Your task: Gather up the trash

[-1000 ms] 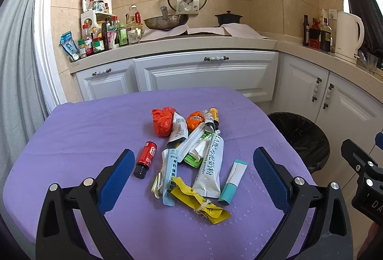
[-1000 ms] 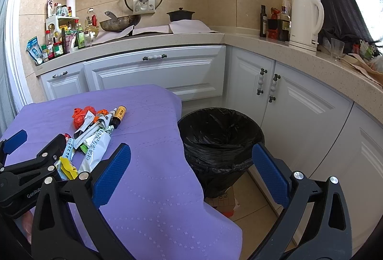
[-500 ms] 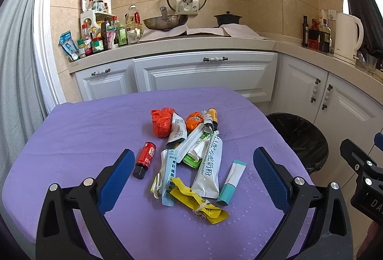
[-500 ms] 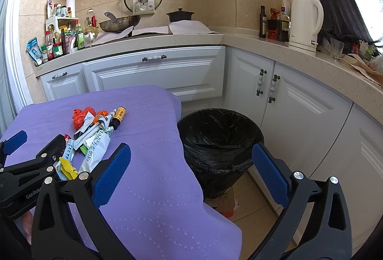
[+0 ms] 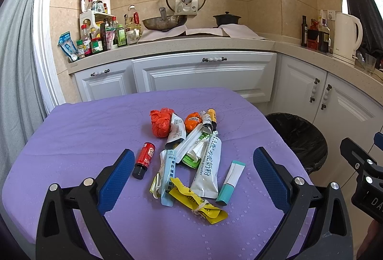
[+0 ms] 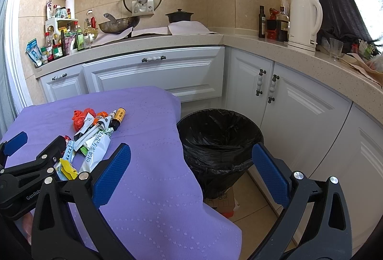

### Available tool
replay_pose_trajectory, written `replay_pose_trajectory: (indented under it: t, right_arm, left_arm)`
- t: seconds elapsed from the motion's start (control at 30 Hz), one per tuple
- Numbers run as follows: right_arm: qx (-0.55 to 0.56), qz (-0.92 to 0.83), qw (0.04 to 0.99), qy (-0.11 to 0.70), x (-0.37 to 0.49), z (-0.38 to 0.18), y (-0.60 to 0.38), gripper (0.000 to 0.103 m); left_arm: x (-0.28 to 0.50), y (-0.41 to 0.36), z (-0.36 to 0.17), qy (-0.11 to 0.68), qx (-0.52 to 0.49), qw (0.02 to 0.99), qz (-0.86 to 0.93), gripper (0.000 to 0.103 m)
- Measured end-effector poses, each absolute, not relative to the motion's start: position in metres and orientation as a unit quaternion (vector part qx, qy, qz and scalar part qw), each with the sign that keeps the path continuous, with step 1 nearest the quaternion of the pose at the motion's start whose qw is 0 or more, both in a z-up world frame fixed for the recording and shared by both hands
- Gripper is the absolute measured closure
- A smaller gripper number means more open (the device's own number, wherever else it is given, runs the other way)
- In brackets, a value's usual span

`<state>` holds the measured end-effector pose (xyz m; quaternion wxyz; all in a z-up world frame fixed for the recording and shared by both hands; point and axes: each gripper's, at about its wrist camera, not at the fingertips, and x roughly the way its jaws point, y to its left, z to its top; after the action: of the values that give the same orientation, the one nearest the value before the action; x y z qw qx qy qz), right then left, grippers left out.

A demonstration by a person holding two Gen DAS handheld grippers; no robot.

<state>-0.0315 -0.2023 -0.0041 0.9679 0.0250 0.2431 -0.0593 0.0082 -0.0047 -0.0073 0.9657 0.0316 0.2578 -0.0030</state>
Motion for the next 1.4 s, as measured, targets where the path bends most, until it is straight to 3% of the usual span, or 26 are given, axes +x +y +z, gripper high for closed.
replay_pose_trajectory:
  t: [1.0, 1.4]
  right_arm:
    - [0.03, -0.06, 0.967, 0.245, -0.029, -0.006, -0.206, 0.004]
    - [0.031, -0.035, 0.961, 0.272, -0.016, -0.018, -0.185, 0.005]
  left_arm:
    - [0.008, -0.006, -0.013, 0.262, 0.03, 0.965, -0.008, 0.007]
    - [0.01, 0.039, -0.03, 0.292, 0.033, 0.955, 0.029, 0.007]
